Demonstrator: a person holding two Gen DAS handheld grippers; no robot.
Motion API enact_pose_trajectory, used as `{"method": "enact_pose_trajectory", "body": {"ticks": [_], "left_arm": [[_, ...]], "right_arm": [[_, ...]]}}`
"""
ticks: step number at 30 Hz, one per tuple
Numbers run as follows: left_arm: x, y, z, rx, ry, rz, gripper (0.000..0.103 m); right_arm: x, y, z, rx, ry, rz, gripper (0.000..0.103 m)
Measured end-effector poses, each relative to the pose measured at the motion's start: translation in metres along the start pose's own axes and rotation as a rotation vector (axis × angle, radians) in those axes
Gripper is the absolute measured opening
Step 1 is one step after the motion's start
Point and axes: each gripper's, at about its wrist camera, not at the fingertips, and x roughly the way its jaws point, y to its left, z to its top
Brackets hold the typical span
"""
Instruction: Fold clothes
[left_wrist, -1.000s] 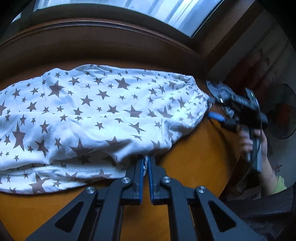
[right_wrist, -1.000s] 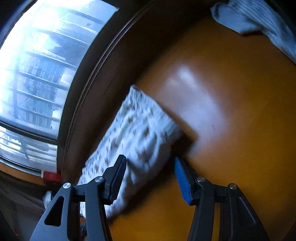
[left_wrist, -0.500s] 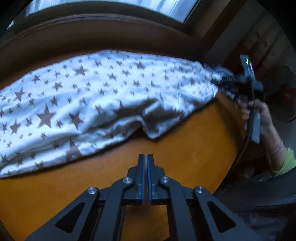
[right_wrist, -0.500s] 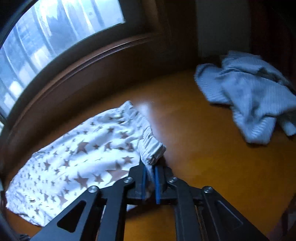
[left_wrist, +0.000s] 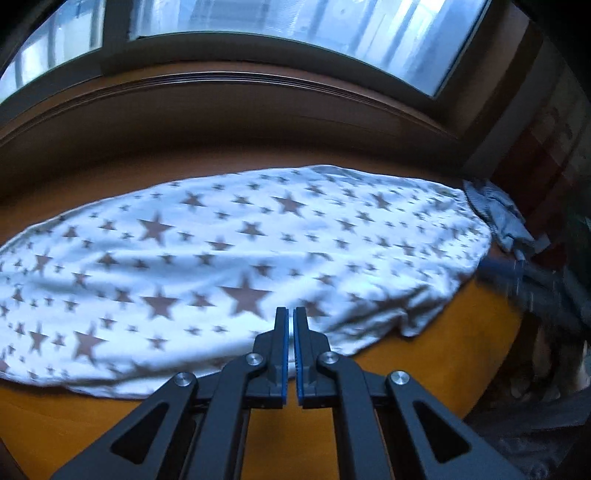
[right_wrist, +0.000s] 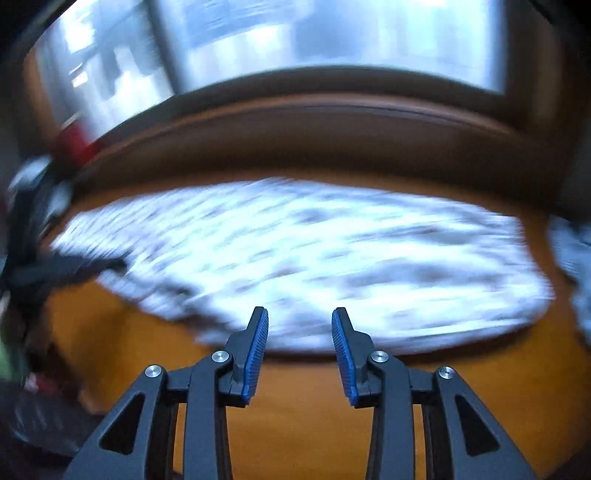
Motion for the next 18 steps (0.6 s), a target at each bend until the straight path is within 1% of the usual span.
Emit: {"method": "enact_pose_trajectory", "body": {"ticks": [1, 2, 5, 6, 7, 9, 11, 12, 13, 14, 15, 16, 18], "left_arm": [[-0.001, 0.005, -0.001, -0.003, 0.005, -0.006, 0.002], [-0.002, 0.009, -0.003, 0.006, 0.013, -0.017, 0.002], [-0.004, 0.009, -0.011, 0.098, 0.040, -0.028, 0.004], [-0.003, 0.006, -0.012, 0.134, 0.048, -0.034, 0.007], [-0.002, 0.003, -0.013, 0.167, 0.054, -0.045, 0.009], [0.001, -0.003, -0.014, 0.225, 0.062, -0.070, 0.017], [0.005, -0.009, -0.014, 0.278, 0.064, -0.083, 0.032], [0.006, -0.012, -0.013, 0.301, 0.063, -0.087, 0.036], [0.008, -0.014, -0.013, 0.325, 0.063, -0.091, 0.038], [0.009, -0.016, -0.012, 0.348, 0.062, -0.095, 0.041], [0.011, -0.017, -0.011, 0.369, 0.062, -0.095, 0.041], [0.013, -0.019, -0.010, 0.390, 0.061, -0.094, 0.041], [0.018, -0.020, -0.006, 0.417, 0.061, -0.092, 0.041]], "right_arm": [[0.008, 0.017, -0.002, -0.038, 0.009, 0.020, 0.036], [0.010, 0.028, -0.002, -0.067, 0.003, 0.000, 0.036], [0.019, 0.062, -0.002, -0.153, -0.012, -0.062, 0.036], [0.022, 0.071, -0.002, -0.179, -0.018, -0.084, 0.036], [0.025, 0.074, -0.001, -0.198, -0.026, -0.111, 0.036], [0.033, 0.075, 0.004, -0.228, -0.023, -0.162, 0.036], [0.041, 0.074, 0.011, -0.249, -0.008, -0.204, 0.036], [0.044, 0.070, 0.015, -0.245, 0.002, -0.204, 0.036], [0.047, 0.066, 0.019, -0.229, 0.013, -0.195, 0.035], [0.050, 0.060, 0.022, -0.182, 0.028, -0.167, 0.032], [0.052, 0.054, 0.025, -0.136, 0.043, -0.139, 0.017], [0.053, 0.047, 0.028, -0.083, 0.055, -0.111, 0.011], [0.054, 0.027, 0.033, 0.060, 0.062, -0.054, 0.010]]}}
